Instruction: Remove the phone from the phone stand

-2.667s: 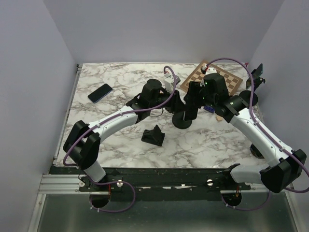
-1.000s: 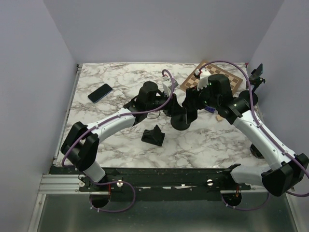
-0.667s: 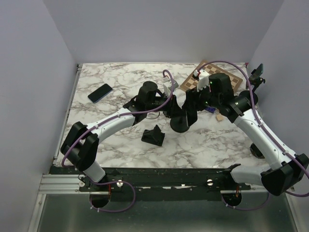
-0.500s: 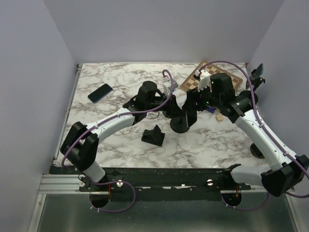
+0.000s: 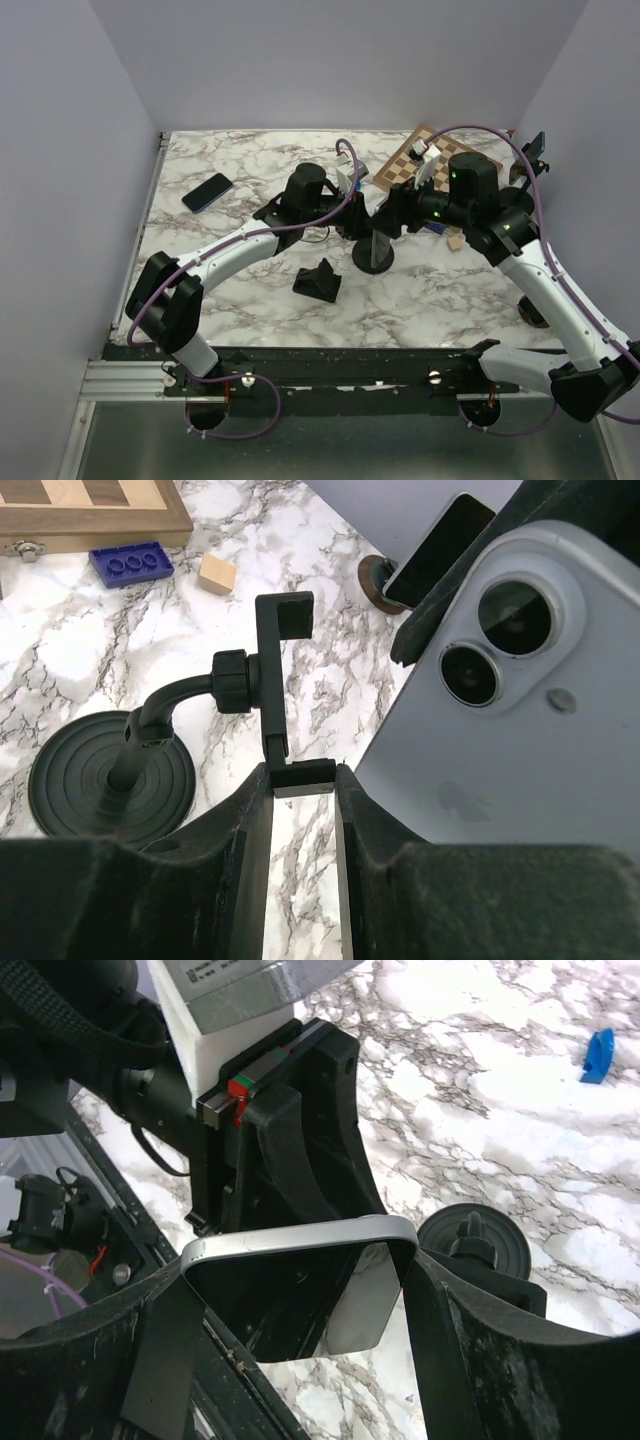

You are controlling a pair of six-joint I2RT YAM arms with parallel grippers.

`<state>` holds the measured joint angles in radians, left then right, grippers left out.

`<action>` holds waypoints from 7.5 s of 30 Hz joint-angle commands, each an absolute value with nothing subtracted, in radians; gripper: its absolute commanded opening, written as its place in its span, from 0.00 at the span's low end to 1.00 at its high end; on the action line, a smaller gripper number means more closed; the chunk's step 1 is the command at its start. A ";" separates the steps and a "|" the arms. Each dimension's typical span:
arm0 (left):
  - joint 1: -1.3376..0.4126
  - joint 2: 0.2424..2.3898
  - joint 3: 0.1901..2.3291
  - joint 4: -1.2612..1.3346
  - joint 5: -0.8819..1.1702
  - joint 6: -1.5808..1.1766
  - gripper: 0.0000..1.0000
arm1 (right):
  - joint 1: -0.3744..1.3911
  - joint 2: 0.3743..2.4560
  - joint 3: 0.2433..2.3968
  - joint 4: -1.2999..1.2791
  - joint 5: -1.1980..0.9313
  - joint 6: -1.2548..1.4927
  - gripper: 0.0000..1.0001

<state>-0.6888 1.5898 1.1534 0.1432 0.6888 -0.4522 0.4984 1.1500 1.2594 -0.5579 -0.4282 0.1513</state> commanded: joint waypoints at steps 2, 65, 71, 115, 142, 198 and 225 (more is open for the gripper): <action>-0.677 1.543 1.221 0.086 0.678 -0.435 0.01 | 0.499 1.095 1.305 -0.489 -0.334 0.186 0.01; -0.750 1.140 1.057 0.075 0.207 -0.207 0.00 | 0.790 1.406 1.598 -0.571 0.029 0.534 0.42; -0.750 1.028 1.002 0.170 0.239 -0.201 0.00 | 0.790 1.332 1.551 -0.526 0.091 0.542 1.00; 0.091 1.581 0.666 0.426 0.288 -1.300 0.00 | 0.789 0.984 1.329 -0.448 0.388 0.559 1.00; 0.131 1.643 0.931 0.005 0.308 -1.164 0.78 | 0.788 0.975 1.369 -0.500 0.465 0.502 1.00; -0.657 1.058 0.970 0.198 0.255 -0.336 0.88 | -0.191 1.488 1.449 -0.486 0.501 0.482 1.00; -0.562 1.124 0.998 0.204 0.410 -0.572 0.84 | -0.235 1.799 1.521 -0.137 0.404 0.268 0.70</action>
<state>-0.5648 1.1236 0.9680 0.1928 0.3767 -0.5522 -0.2298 1.7569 1.4792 -0.1658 0.4213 0.3042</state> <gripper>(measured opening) 0.844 0.736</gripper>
